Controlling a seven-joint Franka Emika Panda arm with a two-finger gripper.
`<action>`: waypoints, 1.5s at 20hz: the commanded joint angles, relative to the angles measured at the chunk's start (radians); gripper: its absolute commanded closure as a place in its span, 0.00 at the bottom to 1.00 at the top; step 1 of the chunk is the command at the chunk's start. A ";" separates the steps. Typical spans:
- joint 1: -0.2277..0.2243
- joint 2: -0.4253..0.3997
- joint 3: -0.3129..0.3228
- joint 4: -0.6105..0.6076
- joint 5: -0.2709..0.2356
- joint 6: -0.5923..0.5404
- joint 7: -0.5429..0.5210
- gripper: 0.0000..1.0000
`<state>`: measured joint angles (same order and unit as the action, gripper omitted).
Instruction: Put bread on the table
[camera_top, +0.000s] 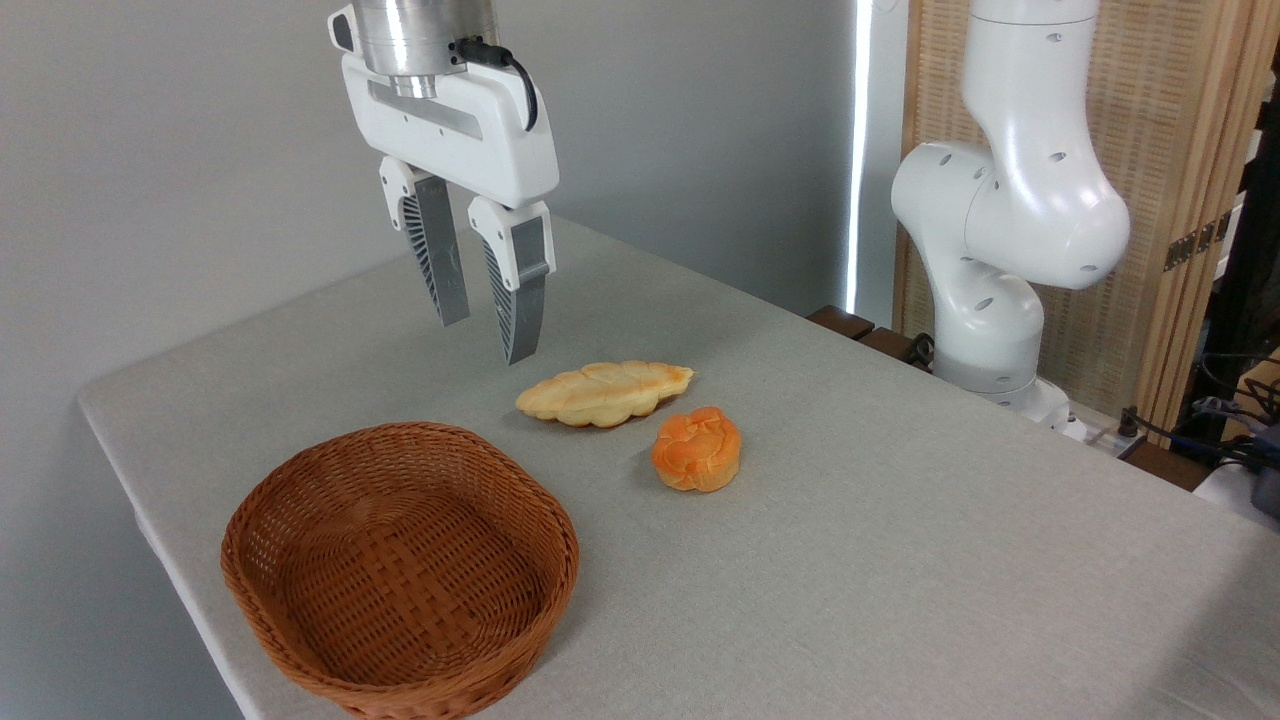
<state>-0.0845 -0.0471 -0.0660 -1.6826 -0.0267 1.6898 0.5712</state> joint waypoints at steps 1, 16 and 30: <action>0.014 0.018 0.020 0.044 -0.024 -0.051 0.054 0.00; 0.014 0.012 0.043 0.041 -0.050 -0.068 0.102 0.00; -0.040 0.012 0.120 0.041 -0.050 -0.073 0.104 0.00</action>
<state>-0.1094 -0.0366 0.0322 -1.6613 -0.0615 1.6545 0.6607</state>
